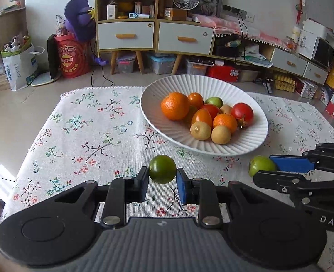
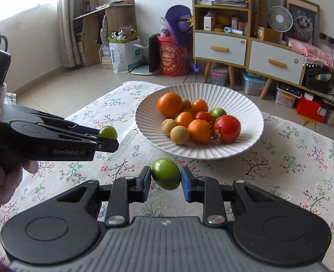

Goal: Organize fruits
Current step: 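Carry both green plums into the white bowl and open both grippers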

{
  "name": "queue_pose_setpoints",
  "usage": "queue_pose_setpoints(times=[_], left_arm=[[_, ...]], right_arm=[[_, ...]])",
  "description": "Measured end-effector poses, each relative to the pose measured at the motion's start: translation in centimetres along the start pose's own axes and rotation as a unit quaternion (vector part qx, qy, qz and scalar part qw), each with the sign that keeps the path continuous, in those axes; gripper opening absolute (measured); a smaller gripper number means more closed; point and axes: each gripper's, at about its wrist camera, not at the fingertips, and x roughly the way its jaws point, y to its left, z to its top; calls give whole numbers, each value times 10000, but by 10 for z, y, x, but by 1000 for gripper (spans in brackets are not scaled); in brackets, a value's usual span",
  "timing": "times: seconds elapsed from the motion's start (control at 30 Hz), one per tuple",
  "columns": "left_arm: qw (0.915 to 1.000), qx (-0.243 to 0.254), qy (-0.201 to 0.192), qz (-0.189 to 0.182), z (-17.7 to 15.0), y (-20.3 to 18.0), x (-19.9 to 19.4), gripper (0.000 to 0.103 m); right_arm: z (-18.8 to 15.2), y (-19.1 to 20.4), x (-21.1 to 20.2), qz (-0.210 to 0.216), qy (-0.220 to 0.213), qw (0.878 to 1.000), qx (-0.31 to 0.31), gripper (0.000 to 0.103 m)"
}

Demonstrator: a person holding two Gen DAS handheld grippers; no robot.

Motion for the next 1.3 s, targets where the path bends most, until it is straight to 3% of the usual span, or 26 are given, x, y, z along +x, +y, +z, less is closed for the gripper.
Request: queue_pose_setpoints(times=[0.27, 0.57, 0.77, 0.97, 1.3], left_arm=[[9998, -48, -181, -26, 21, -2, -4, 19], [9990, 151, -295, -314, 65, -15, 32, 19], [9981, 249, -197, -527, 87, -27, 65, 19], [9974, 266, 10, -675, 99, -36, 96, 19], [9970, 401, 340, -566, 103, -48, 122, 19]], right_arm=[[26, -24, -2, -250, -427, 9982, 329, 26], [45, -70, 20, -438, -736, 9939, 694, 26], [41, -98, 41, -333, -684, 9910, 1101, 26], [42, -104, 53, -102, -649, 9915, 1120, 26], [38, -102, 62, -10, -490, 9935, 1023, 26]])
